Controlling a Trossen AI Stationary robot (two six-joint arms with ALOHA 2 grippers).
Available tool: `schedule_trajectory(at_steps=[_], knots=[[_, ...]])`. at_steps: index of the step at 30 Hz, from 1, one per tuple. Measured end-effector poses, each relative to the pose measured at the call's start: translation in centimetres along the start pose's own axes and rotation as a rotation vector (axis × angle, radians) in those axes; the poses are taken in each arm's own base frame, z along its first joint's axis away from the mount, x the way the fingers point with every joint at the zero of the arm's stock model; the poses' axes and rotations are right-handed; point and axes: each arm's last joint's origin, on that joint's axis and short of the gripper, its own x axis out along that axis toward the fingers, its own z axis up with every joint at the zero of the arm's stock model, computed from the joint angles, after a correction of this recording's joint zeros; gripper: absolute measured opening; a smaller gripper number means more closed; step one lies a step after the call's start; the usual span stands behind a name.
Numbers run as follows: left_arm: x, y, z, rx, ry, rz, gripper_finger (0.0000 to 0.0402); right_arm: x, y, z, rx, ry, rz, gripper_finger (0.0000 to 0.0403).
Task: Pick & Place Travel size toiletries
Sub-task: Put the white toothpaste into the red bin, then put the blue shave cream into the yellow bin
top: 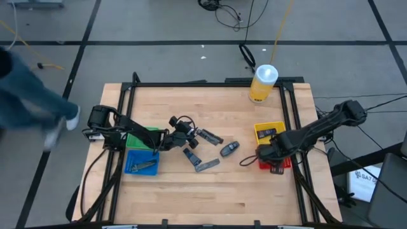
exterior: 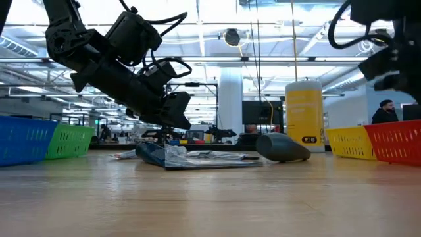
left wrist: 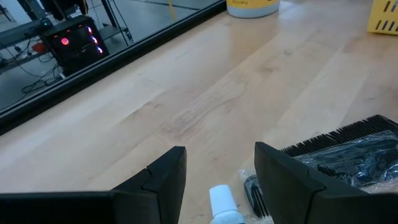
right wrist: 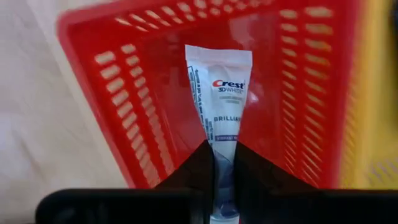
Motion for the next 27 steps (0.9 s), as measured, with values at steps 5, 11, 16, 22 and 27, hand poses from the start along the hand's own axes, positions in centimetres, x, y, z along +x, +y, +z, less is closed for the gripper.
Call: schedule_trajectory(at_steps=[5, 11, 16, 22, 27], knots=[[0.0, 0.0, 0.0, -0.001, 0.000, 0.000, 0.0186, 1.8, -0.3, -0.2, -0.048, -0.008, 0.004, 0.0060], [0.0, 0.0, 0.0, -0.002, 0.000, 0.000, 0.0186, 2.5, -0.7, -0.7, -0.014, 0.025, -0.020, 0.0106], [0.0, 0.0, 0.0, -0.002, -0.001, 0.000, 0.0186, 0.6, -0.7, -1.0, 0.101, 0.092, -0.062, 0.0151], [0.0, 0.0, 0.0, -0.006, -0.003, -0.001, 0.0186, -4.0, 0.4, 0.1, 0.245, 0.001, -0.020, 0.0164], [0.0, 0.0, 0.1, -0.024, -0.005, -0.001, 0.0186, -5.6, 1.6, 3.4, 0.289, -0.483, -0.033, 0.0152]])
